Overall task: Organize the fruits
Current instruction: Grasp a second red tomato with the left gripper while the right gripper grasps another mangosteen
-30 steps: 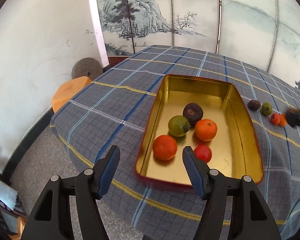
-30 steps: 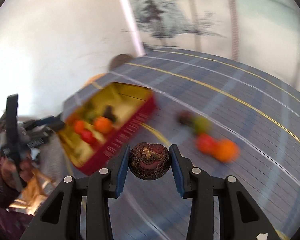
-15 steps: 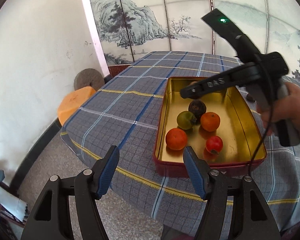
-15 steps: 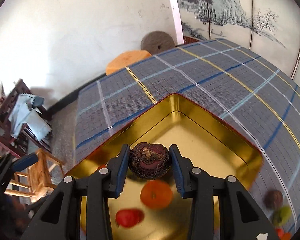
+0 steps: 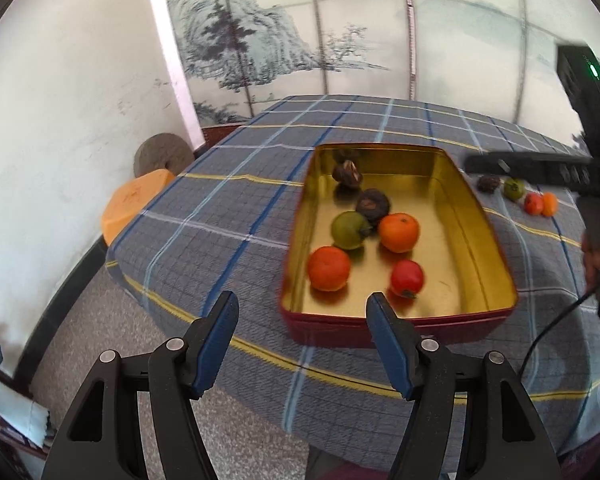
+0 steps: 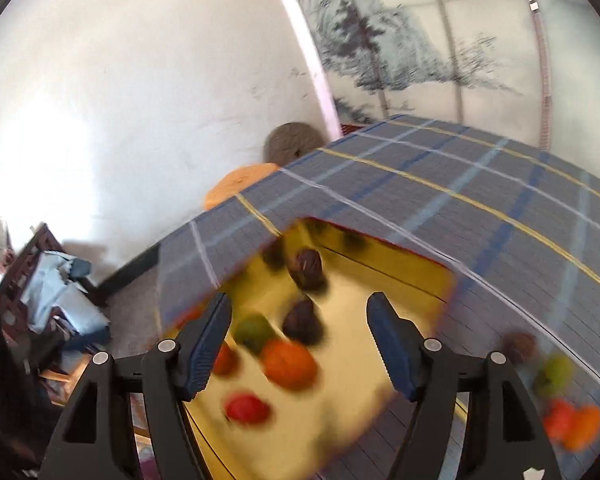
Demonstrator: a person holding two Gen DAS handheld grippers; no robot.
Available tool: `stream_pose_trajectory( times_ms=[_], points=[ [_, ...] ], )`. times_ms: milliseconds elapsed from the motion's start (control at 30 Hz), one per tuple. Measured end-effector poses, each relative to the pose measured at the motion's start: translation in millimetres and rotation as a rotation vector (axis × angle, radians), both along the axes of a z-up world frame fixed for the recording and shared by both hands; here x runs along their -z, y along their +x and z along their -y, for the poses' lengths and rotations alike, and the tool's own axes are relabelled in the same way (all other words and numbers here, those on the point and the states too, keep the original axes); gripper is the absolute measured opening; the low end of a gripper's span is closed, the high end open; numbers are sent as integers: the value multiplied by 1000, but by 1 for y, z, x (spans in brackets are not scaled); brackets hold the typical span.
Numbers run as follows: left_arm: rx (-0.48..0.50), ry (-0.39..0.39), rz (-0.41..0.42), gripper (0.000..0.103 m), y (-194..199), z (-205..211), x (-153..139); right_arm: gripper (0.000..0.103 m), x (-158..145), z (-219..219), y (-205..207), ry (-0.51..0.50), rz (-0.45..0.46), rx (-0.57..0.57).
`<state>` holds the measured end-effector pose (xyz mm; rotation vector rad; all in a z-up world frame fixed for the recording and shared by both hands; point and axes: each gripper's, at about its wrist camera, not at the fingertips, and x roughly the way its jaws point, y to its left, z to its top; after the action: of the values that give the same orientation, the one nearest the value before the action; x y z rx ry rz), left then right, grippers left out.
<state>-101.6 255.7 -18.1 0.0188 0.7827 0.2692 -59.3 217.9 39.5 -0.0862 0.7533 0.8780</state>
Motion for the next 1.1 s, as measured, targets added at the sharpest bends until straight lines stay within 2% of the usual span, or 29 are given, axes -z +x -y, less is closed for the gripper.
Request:
stream_pose_trajectory(
  times_ms=[100, 200, 300, 467, 500, 533, 567, 633, 667, 767, 867, 933, 1033, 1100],
  points=[
    [42, -9, -8, 67, 5, 14, 1, 68, 7, 33, 5, -125, 35, 22],
    [67, -12, -14, 67, 9, 25, -1, 68, 9, 44, 23, -230, 53, -44],
    [85, 4, -21, 67, 11, 35, -1, 68, 16, 37, 44, -384, 81, -112],
    [82, 12, -51, 67, 19, 38, 3, 68, 34, 21, 81, -512, 69, -183],
    [78, 11, -56, 67, 21, 37, 4, 66, 40, 19, 86, -533, 62, -187],
    [72, 10, -62, 68, 23, 37, 5, 59, 46, 18, 93, -544, 36, -193],
    [70, 10, -65, 68, 23, 36, 5, 54, 51, 17, 98, -545, 14, -195],
    [67, 15, -79, 68, 28, 38, 6, 36, 59, 17, 108, -543, -31, -191],
    [67, 17, -83, 68, 29, 37, 6, 31, 58, 19, 110, -516, -64, -185],
    [81, 23, -77, 67, 34, 44, 0, 31, 51, 26, 98, -514, -33, -153],
    [128, 36, -47, 68, 35, 58, -10, 31, 14, 74, 64, -307, 12, -89],
    [189, 29, -40, 69, 37, 73, -14, 32, 3, 115, 47, -260, 39, 14],
    [318, -43, -46, 69, 45, 99, -20, 32, 2, 196, 25, -214, 37, 195],
    [418, -121, -44, 69, 56, 119, -25, 32, 11, 244, 17, -201, -1, 298]
  ],
)
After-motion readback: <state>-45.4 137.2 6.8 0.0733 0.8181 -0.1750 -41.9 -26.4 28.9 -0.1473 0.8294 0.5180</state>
